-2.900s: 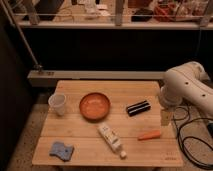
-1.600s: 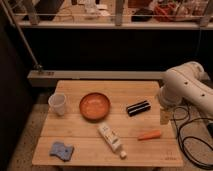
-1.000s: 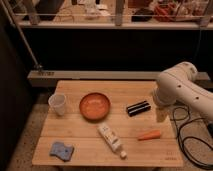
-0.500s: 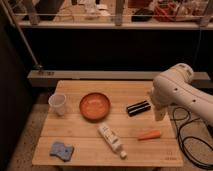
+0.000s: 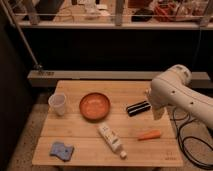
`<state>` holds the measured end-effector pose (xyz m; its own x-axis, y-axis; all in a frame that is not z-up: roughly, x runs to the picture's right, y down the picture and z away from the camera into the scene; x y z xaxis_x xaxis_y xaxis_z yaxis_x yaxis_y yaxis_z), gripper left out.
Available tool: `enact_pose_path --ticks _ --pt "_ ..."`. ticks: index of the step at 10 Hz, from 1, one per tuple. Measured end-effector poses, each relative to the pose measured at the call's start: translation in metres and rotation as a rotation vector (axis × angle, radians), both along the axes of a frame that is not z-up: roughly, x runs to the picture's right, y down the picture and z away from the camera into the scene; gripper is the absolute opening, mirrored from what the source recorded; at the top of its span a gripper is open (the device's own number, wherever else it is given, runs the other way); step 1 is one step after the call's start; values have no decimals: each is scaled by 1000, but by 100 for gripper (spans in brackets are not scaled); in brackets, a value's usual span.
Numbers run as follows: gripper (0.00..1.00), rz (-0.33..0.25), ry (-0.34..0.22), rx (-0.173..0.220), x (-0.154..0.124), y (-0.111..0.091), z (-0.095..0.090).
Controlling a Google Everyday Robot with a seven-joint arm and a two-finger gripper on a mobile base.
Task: Pick up the ceramic bowl
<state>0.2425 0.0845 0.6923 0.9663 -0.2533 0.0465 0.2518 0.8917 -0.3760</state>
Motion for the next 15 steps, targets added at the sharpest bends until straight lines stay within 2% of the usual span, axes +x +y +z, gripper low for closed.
enact_pose_path --ticks 9,11,15 --pt "80 -157 -86 77 -20 -6 9" --pt "80 -208 -117 100 -28 -7 14" --pt "80 -269 -159 129 -39 -9 22"
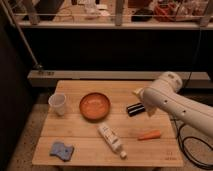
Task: Pick up the ceramic bowl
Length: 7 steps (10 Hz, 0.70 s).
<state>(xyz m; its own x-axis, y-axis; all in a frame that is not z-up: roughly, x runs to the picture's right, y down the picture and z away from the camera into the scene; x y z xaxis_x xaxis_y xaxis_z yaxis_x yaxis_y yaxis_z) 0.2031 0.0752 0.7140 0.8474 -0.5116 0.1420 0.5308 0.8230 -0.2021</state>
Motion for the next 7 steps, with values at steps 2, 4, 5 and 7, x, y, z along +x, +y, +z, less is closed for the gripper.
enact_pose_path --ticks 2,4,5,7 --pt "80 -48 -29 16 -7 -1 4" --pt "80 -86 -52 28 -15 -4 9" --pt "80 -98 -60 32 -18 -4 11" --pt "80 -138 -89 46 -25 -7 15"
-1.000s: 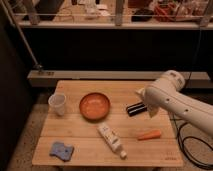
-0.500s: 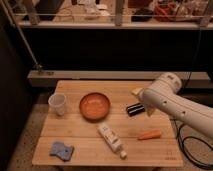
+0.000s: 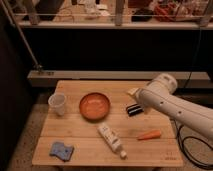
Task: Pick up the ceramic bowl
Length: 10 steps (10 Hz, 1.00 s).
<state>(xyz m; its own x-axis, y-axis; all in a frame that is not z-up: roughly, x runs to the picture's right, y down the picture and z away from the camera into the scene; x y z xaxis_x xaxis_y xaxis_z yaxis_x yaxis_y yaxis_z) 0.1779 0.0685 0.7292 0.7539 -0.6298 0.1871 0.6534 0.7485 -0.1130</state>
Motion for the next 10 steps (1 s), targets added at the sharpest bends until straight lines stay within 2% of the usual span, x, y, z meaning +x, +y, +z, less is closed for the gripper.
enact_pose_path --ticks 10 --pt "80 -158 -114 40 -48 -13 32"
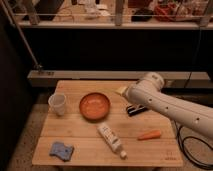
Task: Pick up the ceramic bowl
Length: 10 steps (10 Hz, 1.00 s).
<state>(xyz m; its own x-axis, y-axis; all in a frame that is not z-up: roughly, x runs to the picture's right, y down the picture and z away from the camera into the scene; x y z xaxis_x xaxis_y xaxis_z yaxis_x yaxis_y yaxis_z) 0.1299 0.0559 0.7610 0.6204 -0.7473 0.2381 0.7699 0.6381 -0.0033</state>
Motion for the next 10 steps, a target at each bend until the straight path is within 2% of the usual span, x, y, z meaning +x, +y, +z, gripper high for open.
enact_pose_path --ticks 3,10 --pt "80 -34 -34 5 -17 -1 10" --pt "80 -115 -105 16 -36 1 30"
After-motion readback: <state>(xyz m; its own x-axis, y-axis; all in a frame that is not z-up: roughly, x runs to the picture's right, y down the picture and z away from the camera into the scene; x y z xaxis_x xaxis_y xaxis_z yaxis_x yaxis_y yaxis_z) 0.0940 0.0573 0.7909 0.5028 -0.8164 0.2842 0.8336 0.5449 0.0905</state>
